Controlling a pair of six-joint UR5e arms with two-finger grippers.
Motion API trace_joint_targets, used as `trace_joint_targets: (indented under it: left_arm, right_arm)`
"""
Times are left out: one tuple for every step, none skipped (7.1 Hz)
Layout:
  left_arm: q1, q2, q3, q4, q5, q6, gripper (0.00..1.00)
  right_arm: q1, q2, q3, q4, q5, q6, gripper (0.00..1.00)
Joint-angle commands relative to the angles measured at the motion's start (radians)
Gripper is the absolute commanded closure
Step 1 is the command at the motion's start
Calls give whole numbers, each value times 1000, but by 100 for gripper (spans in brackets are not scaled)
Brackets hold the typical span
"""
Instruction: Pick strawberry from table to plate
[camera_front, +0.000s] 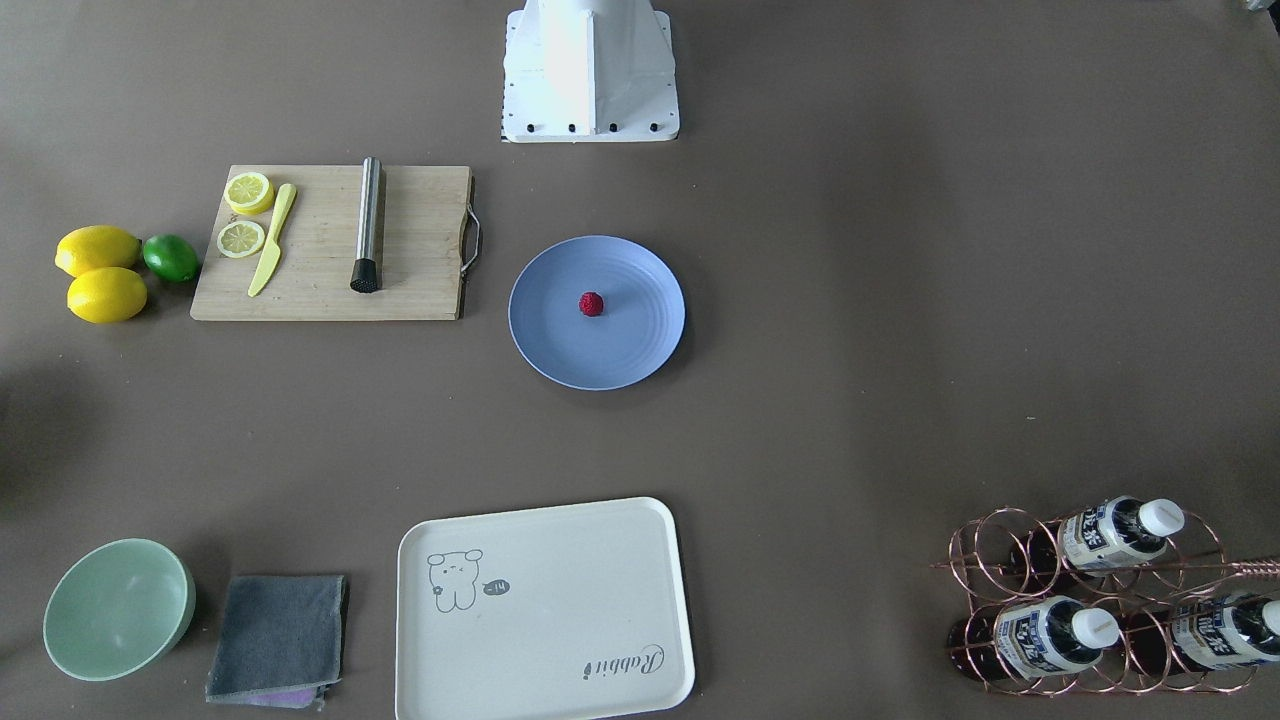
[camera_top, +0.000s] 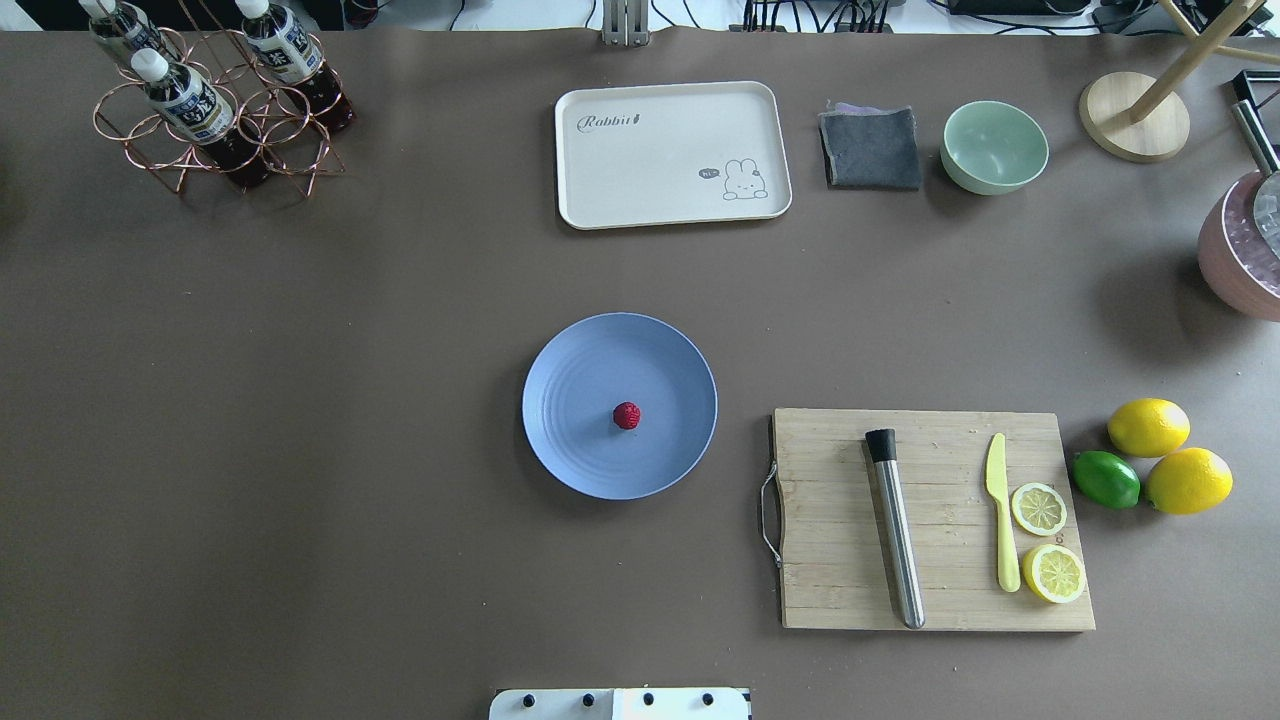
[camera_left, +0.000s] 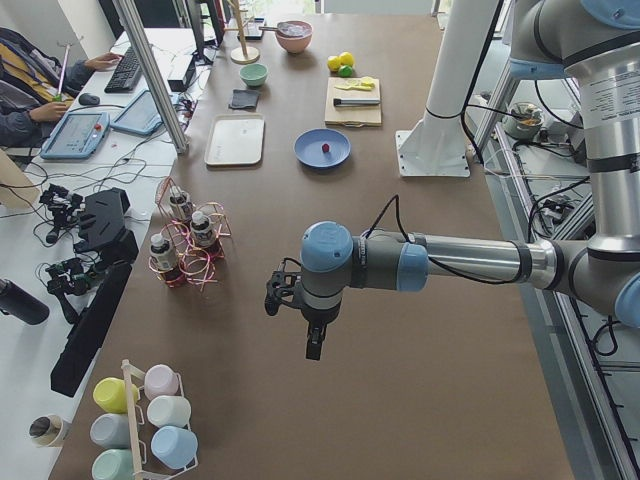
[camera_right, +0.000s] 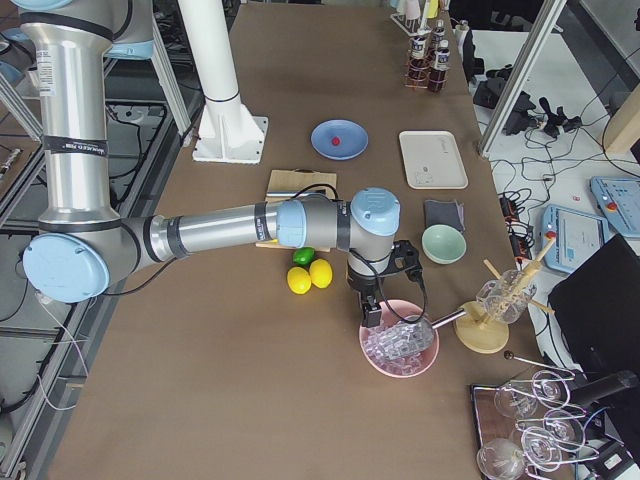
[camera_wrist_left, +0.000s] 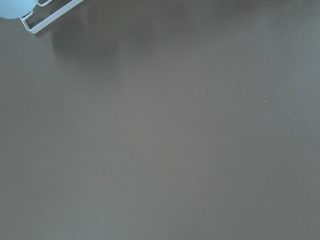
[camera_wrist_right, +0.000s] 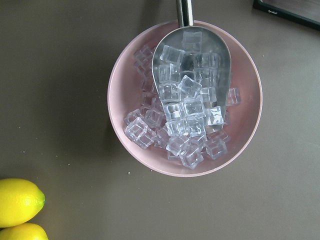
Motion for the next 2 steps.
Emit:
trace_joint_targets:
  left_arm:
    - [-37,9,-25,0,-16,5,3]
    - [-39,11,-28,0,-17,8,3]
  right_arm:
    - [-22,4,-6,2,-13,0,0]
    - [-22,2,-8,2,-11,2,0]
